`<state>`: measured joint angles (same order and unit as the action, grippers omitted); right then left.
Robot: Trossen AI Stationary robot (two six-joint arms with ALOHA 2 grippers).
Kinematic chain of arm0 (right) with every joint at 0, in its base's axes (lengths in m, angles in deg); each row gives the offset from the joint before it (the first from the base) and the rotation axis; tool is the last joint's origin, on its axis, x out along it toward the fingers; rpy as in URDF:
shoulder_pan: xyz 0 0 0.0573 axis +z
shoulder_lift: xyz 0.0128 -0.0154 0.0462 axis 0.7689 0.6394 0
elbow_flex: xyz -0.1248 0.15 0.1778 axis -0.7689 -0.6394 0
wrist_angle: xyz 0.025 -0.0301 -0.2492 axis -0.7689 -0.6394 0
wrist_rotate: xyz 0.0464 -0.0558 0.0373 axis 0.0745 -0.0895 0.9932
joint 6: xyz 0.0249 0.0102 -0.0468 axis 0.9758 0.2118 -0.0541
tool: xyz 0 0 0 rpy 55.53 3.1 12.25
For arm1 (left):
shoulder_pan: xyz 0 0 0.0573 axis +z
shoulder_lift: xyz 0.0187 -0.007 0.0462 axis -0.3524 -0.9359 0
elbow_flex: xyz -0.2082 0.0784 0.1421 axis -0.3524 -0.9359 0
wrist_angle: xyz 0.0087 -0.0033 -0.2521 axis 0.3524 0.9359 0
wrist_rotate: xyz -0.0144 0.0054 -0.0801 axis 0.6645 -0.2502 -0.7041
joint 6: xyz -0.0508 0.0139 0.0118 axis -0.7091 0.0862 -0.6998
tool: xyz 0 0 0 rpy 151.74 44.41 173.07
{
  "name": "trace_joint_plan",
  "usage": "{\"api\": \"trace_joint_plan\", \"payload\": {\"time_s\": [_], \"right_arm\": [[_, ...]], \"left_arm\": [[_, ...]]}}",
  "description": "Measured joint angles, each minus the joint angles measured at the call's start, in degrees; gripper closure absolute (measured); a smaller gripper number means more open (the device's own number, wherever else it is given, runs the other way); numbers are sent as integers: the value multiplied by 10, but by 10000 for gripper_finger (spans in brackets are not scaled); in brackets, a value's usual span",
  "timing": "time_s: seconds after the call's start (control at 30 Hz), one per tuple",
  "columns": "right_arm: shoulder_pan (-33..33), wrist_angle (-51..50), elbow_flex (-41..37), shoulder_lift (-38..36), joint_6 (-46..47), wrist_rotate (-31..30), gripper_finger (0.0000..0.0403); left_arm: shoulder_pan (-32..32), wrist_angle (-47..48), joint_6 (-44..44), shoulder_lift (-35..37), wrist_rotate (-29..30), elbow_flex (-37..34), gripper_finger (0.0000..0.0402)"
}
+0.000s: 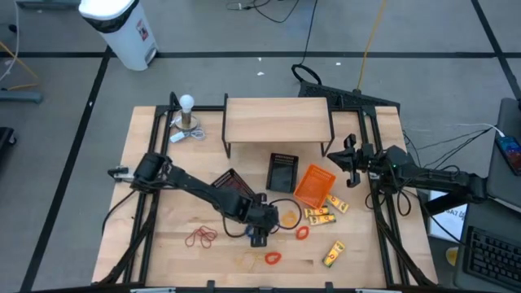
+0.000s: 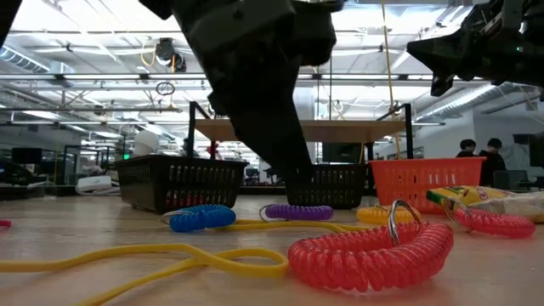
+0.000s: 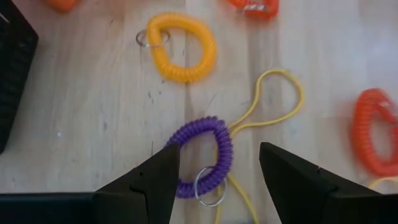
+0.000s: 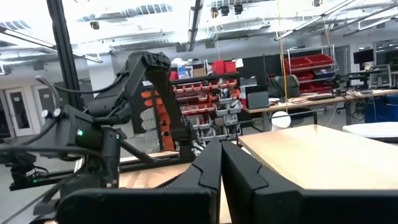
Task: Pick & Place Office Desk Supplies
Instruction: Put the purple spring keychain into the right black bin
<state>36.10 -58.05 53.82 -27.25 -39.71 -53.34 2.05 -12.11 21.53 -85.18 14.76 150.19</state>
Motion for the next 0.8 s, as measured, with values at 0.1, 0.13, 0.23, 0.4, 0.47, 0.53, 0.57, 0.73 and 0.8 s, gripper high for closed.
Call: {"api": "trace_joint_plan", "payload": {"time_s": [0.1, 0.13, 0.23, 0.4, 0.47, 0.53, 0.57, 0.73, 0.8], "right_arm": [[0, 0, 0, 0, 0, 0, 399], [0, 0, 0, 0, 0, 0, 399], [0, 1, 0, 0, 0, 0, 399], [0, 0, 0, 0, 0, -1, 399], [0, 1, 0, 0, 0, -2, 399], [0, 0, 0, 0, 0, -2, 399], [0, 0, 0, 0, 0, -2, 399], [0, 1, 0, 0, 0, -2, 399], [0, 0, 0, 0, 0, -2, 399]], "left_arm": [[0, 6, 9, -5, 13, 0, 176], [0, 7, 9, -5, 15, 0, 176], [0, 7, 8, -5, 11, 0, 176], [0, 25, 15, -5, -1, 0, 176], [-2, 32, 18, -6, 3, 0, 176], [-2, 29, 31, -7, 6, 0, 176], [-2, 29, 36, -7, 6, 0, 176], [4, 27, 42, -7, 5, 0, 176], [7, 28, 41, -7, -10, 0, 176]]}}
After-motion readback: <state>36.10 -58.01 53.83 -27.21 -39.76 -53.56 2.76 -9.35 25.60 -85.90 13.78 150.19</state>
